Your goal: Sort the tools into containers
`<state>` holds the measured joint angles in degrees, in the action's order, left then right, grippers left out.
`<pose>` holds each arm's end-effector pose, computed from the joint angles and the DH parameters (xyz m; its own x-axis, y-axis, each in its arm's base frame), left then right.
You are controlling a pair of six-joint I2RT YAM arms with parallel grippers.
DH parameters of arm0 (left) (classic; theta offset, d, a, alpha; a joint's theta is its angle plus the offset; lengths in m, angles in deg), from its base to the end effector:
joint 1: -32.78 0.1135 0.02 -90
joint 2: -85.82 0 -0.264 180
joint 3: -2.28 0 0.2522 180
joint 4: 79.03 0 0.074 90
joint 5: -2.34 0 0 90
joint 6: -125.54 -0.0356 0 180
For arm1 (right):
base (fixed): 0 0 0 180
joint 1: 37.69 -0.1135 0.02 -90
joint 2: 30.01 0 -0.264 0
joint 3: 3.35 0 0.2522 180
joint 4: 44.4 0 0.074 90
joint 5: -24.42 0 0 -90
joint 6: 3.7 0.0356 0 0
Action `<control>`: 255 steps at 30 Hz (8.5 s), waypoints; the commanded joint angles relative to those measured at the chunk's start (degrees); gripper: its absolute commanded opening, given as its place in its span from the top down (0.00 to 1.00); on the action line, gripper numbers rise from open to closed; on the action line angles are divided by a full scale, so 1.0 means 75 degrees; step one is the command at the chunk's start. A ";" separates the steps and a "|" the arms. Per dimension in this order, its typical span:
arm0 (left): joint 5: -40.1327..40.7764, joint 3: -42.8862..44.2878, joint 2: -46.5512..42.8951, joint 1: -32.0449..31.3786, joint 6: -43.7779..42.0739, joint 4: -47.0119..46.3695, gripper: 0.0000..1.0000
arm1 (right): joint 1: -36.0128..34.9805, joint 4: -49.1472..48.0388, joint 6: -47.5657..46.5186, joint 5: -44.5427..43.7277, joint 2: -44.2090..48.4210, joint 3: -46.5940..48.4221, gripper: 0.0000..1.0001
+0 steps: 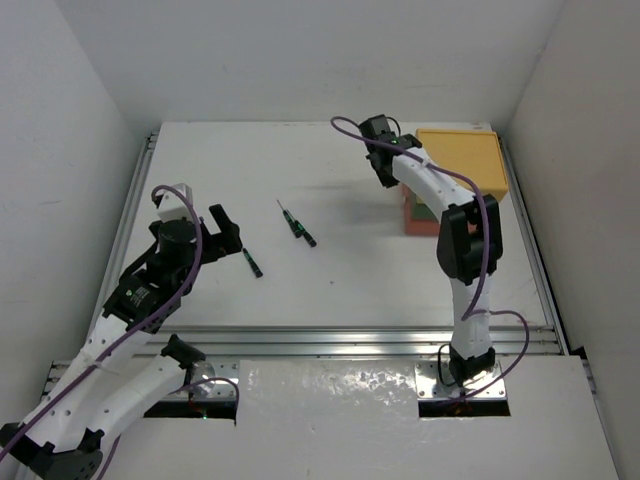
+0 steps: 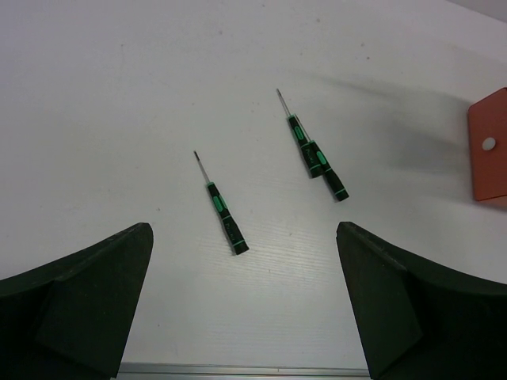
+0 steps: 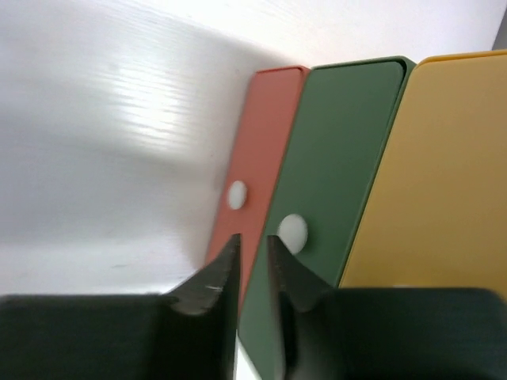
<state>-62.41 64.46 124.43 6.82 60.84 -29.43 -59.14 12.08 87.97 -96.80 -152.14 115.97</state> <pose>0.1328 -0.0478 0.3325 -0.3786 -0.2456 -0.8924 -0.1222 0.9690 -0.2148 0.4401 0.1531 0.2349 -0.8018 -0.2883 -0.5235 -0.0430 0.9015 -0.4306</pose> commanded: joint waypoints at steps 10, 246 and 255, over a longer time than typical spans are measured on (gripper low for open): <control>-0.0098 0.0082 -0.0144 -0.0055 -0.0127 -0.0337 0.00 | -0.1030 0.0632 -0.0973 -0.2642 0.0311 0.1288 0.47; 0.0054 0.0141 -0.0016 -0.0348 0.0118 -0.0220 0.00 | 0.0505 0.0867 0.1183 0.1350 0.1741 0.1500 0.95; -0.0239 0.0505 0.2581 -0.0325 0.1863 -0.0288 0.00 | 0.0587 0.0855 0.1160 0.1409 0.1728 0.1605 0.34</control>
<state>-62.93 67.41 136.74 4.96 68.62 -29.00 -54.55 19.58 96.76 -86.44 -140.03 125.26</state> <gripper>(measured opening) 0.996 0.645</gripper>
